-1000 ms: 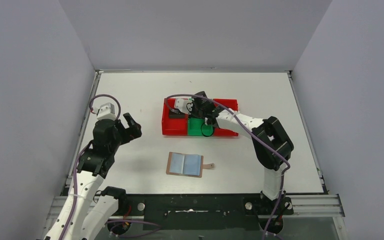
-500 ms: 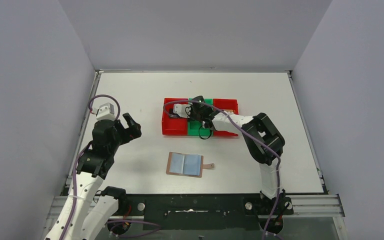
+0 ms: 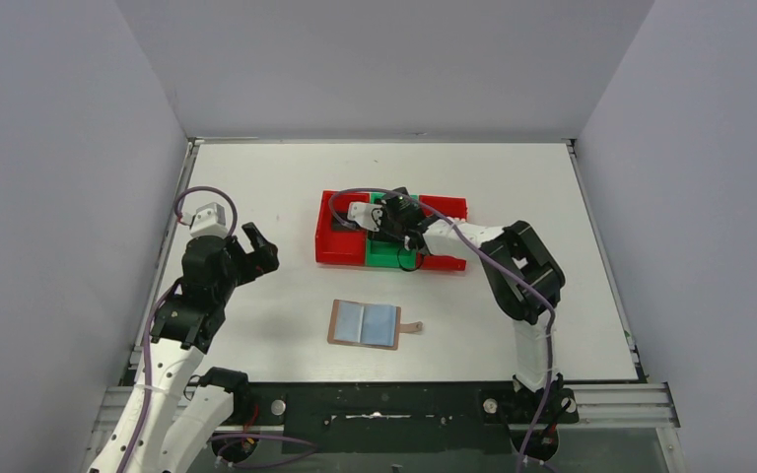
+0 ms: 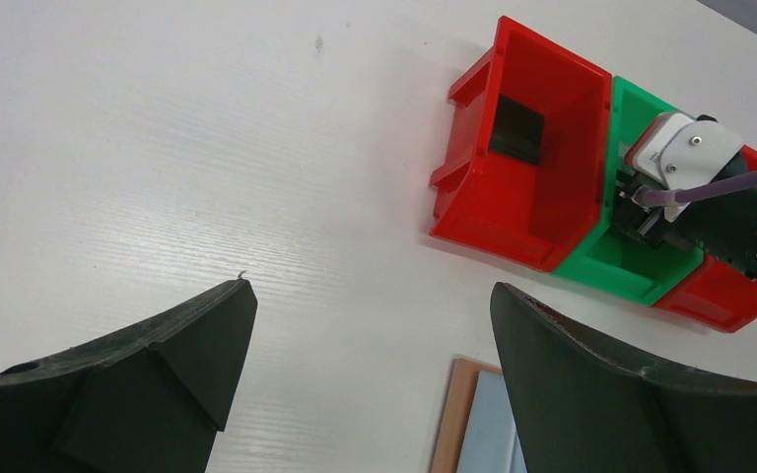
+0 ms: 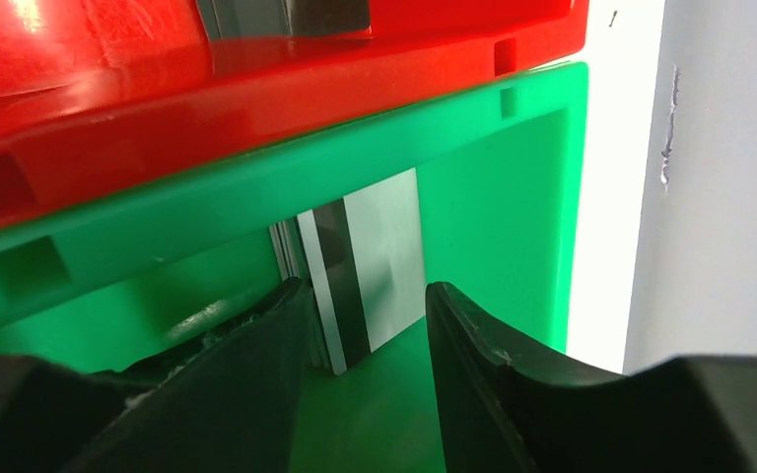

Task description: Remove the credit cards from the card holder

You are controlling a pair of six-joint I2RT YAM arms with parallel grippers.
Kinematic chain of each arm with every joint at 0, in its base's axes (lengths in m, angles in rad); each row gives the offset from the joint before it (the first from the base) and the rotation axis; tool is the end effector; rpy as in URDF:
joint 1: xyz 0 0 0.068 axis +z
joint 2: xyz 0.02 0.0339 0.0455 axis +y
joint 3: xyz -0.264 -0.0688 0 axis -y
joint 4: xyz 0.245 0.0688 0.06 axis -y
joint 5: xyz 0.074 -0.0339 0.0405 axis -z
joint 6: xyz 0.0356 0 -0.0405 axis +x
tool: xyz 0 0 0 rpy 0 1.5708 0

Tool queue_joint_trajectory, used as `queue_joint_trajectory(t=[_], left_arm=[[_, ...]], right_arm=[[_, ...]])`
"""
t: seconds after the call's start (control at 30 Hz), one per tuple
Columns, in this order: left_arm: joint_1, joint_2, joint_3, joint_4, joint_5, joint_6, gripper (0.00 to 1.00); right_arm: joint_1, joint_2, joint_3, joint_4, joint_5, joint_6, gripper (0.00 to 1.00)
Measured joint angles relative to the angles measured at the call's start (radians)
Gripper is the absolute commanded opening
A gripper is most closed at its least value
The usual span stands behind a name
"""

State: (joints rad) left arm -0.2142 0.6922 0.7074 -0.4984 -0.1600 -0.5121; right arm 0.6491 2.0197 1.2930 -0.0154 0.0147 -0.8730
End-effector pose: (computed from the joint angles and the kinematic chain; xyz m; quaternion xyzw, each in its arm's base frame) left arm 0.1551 -0.0279 0.2950 -0.1675 0.8374 -0.1193 0.5064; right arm 0.3495 0.2645 0.1593 -0.6292 0.6649 -0.0517 0.3993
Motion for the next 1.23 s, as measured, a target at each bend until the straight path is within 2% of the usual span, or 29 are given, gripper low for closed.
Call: queue_joint_trajectory(t=[0.17, 0.33, 0.43, 0.5, 0.6, 0.7, 0.8, 0.93, 1.07, 1.23], left_arm=[[0.0, 0.007, 0.0, 0.0, 0.0, 0.0, 0.91], [0.0, 0.018, 0.0, 0.0, 0.001, 0.0, 0.91], [0.0, 0.024, 0.0, 0.0, 0.0, 0.0, 0.92], [0.0, 0.025, 0.0, 0.0, -0.005, -0.001, 0.92], [0.0, 0.024, 0.0, 0.0, -0.03, -0.008, 0.92], [0.0, 0.025, 0.0, 0.0, -0.063, -0.019, 0.92], [0.0, 0.025, 0.0, 0.0, -0.09, -0.026, 0.93], [-0.008, 0.024, 0.0, -0.001, -0.128, -0.026, 0.93], [-0.01, -0.001, 0.0, 0.0, -0.172, -0.031, 0.93], [-0.01, -0.049, 0.0, 0.0, -0.23, -0.042, 0.93]], right_arm=[[-0.002, -0.041, -0.021, -0.004, -0.028, 0.05, 0.54], [-0.006, -0.194, -0.09, 0.04, -0.056, 0.125, 0.6], [-0.007, -0.322, -0.154, 0.119, -0.046, 0.196, 0.66], [-0.007, -0.415, -0.214, 0.179, -0.026, 0.265, 0.76], [-0.007, -0.606, -0.342, 0.244, 0.05, 0.426, 0.88], [-0.008, -0.805, -0.446, 0.24, 0.156, 0.611, 0.94], [-0.011, -1.024, -0.525, 0.164, 0.284, 0.815, 0.96], [-0.021, -1.271, -0.57, -0.019, 0.426, 1.041, 0.99], [-0.027, -1.418, -0.583, -0.185, 0.533, 1.161, 0.98], [-0.027, -1.5, -0.583, -0.377, 0.655, 1.266, 0.98]])
